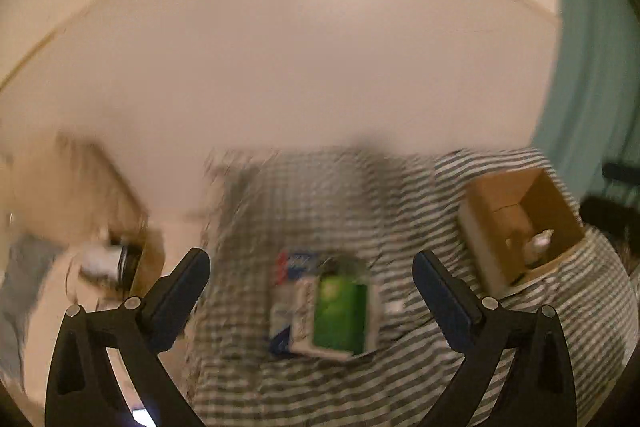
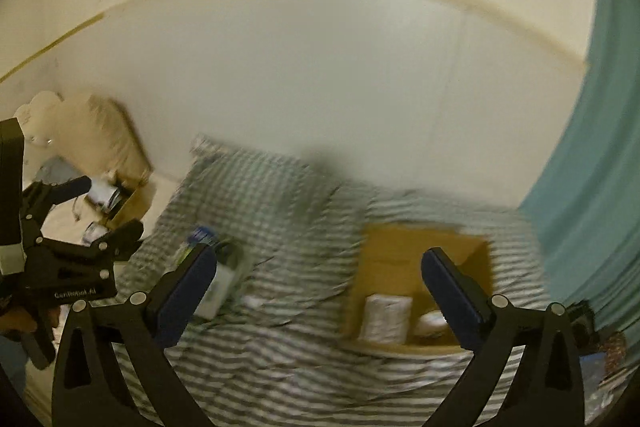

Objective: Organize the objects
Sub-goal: 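Grasp the green medicine box with the right tool while the left tool grasps the blue tissue pack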

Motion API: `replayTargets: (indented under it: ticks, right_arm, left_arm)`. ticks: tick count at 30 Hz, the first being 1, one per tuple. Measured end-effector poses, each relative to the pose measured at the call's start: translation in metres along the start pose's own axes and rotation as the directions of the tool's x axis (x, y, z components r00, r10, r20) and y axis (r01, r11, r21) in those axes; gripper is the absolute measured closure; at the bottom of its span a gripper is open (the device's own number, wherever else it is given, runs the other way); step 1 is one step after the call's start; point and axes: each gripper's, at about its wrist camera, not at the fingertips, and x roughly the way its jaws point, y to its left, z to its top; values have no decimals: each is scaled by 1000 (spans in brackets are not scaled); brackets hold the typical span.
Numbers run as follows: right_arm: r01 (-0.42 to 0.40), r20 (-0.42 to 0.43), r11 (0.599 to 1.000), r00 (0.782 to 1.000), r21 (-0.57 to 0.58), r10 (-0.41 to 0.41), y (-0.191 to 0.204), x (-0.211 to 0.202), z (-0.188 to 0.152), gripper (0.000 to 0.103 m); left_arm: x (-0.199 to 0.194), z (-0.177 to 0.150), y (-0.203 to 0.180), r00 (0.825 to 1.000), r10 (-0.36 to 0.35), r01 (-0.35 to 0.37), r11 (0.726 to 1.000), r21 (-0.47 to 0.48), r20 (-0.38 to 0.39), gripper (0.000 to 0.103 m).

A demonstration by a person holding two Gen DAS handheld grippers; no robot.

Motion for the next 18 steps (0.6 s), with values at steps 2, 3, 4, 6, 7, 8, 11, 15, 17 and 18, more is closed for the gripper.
replayTargets:
  ticks: [2,3,4,6,7,8,11,15,17,18]
  right_arm:
    - [-45,-43,999,998,25,46,19,26,-12,0]
    - [-66,-57,997,996,48,69,28,42,-19,0]
    - [-78,-70,995,994,61,82,33,53,-24,0]
    - [-94,-135,992,985,81,105,52,86,-37,0]
    - [-97,-157,992,982,84,109,61,98,-43,0]
    - [-110,-176,990,977,82,123,71,111,-48,0]
    - [-135,-217,987,965,88,151,91,143,-58,0]
    - [-148,-272,979,945,137,181,102,179,-69,0]
    - [-154,-291,975,937,159,195,104,193,-74,0]
    - [-156,-299,975,933,161,199,107,199,-75,0]
  left_arm:
    - [12,-17,16,1000,26,-26,1000,-12,-4,0]
    - [18,-25,22,999,40,-40,999,-6,-15,0]
    - [30,-37,28,997,63,-62,998,12,-53,0]
    - [46,-54,39,990,99,-96,995,34,-101,0]
    - [53,-64,46,986,115,-110,993,45,-119,0]
    - [59,-71,50,983,126,-119,991,54,-132,0]
    - [75,-88,63,972,153,-141,987,79,-178,0]
    - [96,-101,71,968,130,-118,991,66,-213,0]
    - [104,-105,72,971,106,-95,994,62,-212,0]
    - [105,-106,72,973,97,-85,994,64,-210,0]
